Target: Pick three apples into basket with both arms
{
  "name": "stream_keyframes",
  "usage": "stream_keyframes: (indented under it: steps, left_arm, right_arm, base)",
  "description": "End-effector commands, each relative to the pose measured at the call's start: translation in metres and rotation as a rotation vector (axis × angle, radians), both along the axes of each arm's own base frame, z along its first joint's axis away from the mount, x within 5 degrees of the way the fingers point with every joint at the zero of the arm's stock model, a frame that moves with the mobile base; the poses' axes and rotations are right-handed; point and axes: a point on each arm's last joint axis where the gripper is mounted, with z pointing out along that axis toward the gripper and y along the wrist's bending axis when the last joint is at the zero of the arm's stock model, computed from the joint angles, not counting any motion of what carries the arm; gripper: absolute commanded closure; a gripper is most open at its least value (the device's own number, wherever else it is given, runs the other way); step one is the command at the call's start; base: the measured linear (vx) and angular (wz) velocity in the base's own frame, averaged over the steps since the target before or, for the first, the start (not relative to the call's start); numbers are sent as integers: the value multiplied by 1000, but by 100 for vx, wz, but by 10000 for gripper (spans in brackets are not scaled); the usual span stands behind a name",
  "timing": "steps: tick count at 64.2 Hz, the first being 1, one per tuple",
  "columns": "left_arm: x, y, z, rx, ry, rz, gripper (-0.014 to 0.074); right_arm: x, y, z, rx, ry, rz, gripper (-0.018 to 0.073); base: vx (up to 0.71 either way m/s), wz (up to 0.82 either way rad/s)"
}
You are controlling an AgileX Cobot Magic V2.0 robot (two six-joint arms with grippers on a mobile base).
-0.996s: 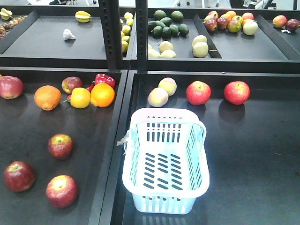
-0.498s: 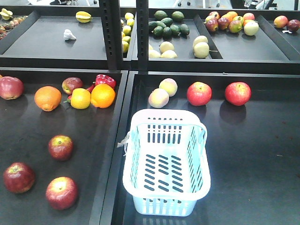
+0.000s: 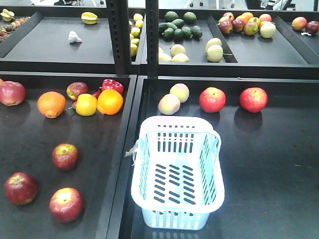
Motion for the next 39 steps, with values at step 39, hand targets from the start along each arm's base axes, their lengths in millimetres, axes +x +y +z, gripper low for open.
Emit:
stream_keyframes:
  steps: [39]
  left_arm:
    - [-1, -1, -1, -18, -69, -7, 603]
  right_arm:
    - [0, 0, 4, -18, -72, 0, 563]
  base:
    - [0, 0]
